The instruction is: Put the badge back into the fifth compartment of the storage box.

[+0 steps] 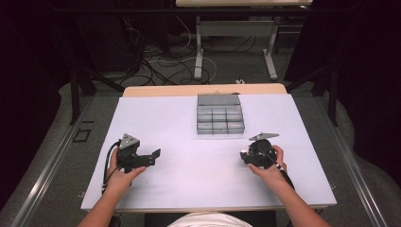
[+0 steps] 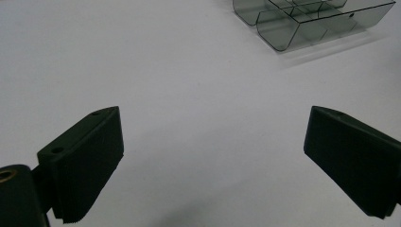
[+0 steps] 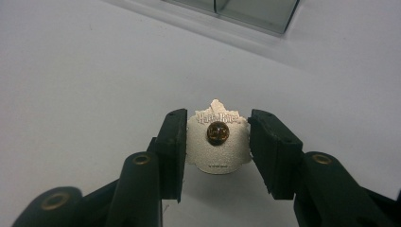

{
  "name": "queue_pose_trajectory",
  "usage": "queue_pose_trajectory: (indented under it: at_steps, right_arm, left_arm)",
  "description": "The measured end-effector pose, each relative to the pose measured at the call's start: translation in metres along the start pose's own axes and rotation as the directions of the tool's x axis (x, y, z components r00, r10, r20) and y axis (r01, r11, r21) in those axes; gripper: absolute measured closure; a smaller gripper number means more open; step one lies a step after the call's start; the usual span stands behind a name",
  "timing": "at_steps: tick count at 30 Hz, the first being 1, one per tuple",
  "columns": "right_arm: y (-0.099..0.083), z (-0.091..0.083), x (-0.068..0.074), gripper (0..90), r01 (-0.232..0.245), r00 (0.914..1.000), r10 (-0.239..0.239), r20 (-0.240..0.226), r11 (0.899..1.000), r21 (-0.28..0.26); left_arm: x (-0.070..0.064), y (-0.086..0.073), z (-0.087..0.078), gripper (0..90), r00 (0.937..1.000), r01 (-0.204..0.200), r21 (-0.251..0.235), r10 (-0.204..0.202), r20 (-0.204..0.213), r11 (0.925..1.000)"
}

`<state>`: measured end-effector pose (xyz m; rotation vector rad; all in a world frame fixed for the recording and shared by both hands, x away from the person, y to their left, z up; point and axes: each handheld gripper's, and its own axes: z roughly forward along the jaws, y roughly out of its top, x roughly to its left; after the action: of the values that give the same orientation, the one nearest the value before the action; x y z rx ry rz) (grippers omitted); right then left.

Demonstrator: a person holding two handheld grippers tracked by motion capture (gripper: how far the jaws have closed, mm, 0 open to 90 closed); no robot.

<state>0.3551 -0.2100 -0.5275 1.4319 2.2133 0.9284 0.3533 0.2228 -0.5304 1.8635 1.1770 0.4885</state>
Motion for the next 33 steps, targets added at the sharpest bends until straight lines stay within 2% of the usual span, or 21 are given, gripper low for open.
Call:
queue_pose_trajectory:
  at_steps: [8, 14, 18, 25, 31, 33]
  right_arm:
    - [0.002, -0.001, -0.005, 57.5, -0.018, 0.9998, 0.018, 0.006, 1.0, 0.0]
    - [0.006, -0.004, -0.007, 57.5, -0.025, 0.9997, 0.025, 0.003, 1.0, 0.002]
    - [0.01, -0.006, -0.009, 57.5, -0.008, 1.0, 0.008, 0.004, 1.0, -0.007]
    - [0.02, -0.01, -0.01, 57.5, -0.015, 0.9999, 0.015, 0.005, 1.0, -0.005]
    - [0.031, -0.012, -0.011, 57.5, 0.005, 1.0, -0.005, 0.003, 1.0, -0.016]
    - [0.035, -0.012, -0.01, 57.5, -0.002, 1.0, 0.002, 0.001, 1.0, -0.02]
  left_arm:
    - [0.001, 0.0, 0.0, 6.1, 1.0, -0.005, 0.008, 0.005, -0.001, 1.0]
    - [0.0, 0.0, 0.0, 6.1, 0.9999, 0.015, 0.005, -0.015, 0.002, 0.9999]
    - [0.0, 0.0, 0.0, 6.1, 0.9999, 0.015, 0.005, -0.015, 0.002, 0.9999]
    - [0.0, 0.0, 0.0, 6.1, 0.9999, 0.014, 0.007, -0.014, 0.002, 0.9999]
    - [0.0, 0.0, 0.0, 6.1, 1.0, 0.005, 0.009, -0.005, 0.0, 0.9999]
    - [0.0, 0.0, 0.0, 6.1, 0.9999, 0.014, 0.006, -0.014, 0.002, 0.9999]
